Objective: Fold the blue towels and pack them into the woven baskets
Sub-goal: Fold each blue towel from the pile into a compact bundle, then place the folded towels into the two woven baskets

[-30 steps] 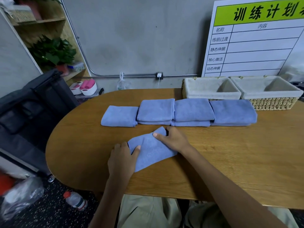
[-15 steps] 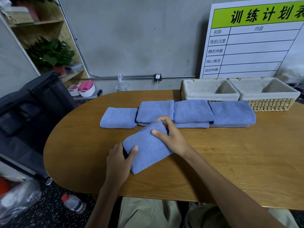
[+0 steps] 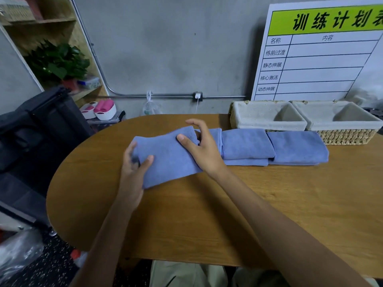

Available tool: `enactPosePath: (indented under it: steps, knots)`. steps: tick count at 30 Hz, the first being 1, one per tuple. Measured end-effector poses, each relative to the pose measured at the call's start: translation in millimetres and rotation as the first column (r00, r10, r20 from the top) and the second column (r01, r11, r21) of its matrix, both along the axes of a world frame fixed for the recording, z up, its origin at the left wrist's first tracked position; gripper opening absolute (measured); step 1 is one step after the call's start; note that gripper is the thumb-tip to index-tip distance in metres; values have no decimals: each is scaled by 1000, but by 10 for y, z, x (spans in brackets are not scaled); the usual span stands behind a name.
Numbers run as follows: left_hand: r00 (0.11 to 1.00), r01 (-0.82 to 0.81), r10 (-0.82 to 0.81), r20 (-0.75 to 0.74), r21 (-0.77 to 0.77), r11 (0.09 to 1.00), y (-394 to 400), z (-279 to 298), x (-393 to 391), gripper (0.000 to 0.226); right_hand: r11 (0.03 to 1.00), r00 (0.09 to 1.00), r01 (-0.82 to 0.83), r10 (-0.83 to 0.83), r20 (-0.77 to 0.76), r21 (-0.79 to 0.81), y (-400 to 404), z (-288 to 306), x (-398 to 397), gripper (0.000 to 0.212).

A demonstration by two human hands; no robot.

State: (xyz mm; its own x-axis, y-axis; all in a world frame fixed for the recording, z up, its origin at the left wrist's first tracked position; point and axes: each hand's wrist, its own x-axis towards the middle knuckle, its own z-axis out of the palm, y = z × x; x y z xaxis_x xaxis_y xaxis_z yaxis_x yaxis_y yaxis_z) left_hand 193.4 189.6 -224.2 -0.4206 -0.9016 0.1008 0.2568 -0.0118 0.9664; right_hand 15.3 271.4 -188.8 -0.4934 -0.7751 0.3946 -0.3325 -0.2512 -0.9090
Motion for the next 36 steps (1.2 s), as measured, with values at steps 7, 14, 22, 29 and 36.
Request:
enactPosePath:
  steps: [7, 14, 22, 29, 36]
  knots:
    - [909, 43, 66, 411, -251, 967, -1276, 629, -11, 49, 976, 985, 144, -157, 66, 165, -865, 108, 24, 61]
    - [610, 160, 131, 781, -284, 946, -1775, -6, -127, 47, 885, 910, 225, -42, -412, 407, -1359, -330, 80, 47]
    - [622, 20, 376, 687, -494, 869, -1680, -86, -224, 43, 890, 797, 313, -56, -602, 331, -1429, -242, -47, 25]
    - [322, 153, 571, 755, -637, 756, -1643, -186, -250, 43, 861, 559, 446, -55, -827, 244, -1203, -140, -276, 23]
    - [437, 335, 568, 698, -712, 617, -1496, -136, -374, 30, 811, 639, 513, -143, -755, 280, -540, 169, -1344, 24]
